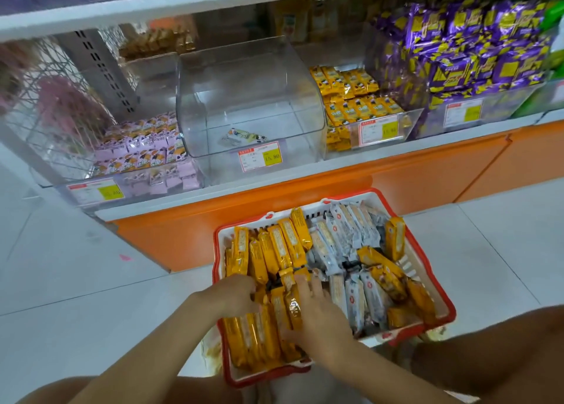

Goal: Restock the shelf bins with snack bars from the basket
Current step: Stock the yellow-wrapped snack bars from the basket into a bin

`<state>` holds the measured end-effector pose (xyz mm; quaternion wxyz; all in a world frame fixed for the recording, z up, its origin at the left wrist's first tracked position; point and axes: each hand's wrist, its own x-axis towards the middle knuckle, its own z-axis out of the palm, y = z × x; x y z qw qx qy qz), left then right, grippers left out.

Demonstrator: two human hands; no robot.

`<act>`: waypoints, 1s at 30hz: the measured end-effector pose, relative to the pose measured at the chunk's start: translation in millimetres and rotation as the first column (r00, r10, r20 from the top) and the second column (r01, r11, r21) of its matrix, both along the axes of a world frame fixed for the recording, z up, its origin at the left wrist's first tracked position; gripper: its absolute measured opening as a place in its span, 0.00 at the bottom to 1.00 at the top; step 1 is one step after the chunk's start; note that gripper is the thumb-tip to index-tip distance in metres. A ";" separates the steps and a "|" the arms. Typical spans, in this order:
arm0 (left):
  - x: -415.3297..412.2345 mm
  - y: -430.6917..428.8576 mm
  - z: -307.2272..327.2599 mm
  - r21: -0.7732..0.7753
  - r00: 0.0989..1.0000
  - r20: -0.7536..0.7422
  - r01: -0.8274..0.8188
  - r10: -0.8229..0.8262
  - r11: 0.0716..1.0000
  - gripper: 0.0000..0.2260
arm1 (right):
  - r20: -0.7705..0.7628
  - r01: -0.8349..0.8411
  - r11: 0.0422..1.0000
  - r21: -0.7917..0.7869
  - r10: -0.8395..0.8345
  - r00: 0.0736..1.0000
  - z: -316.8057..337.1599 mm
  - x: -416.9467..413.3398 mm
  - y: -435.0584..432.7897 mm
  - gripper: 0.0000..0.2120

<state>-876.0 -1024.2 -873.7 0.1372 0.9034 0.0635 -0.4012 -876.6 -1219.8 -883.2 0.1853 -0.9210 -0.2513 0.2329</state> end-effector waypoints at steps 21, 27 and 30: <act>-3.6 -27.5 11.2 0.021 0.977 0.194 -0.091 0.086 0.996 0.15 | 0.198 0.055 0.996 -0.075 -0.039 0.980 -40.6 -16.3 9.9 0.47; 10.7 -42.8 30.6 0.024 0.953 0.189 -0.244 0.235 0.970 0.20 | -0.127 0.220 0.964 0.152 -0.202 0.971 -25.0 -1.4 -1.2 0.51; 20.7 -54.8 45.4 -0.162 0.846 0.117 -0.500 0.520 0.851 0.23 | -0.177 0.257 0.914 0.315 -0.209 0.962 0.4 11.0 -7.0 0.51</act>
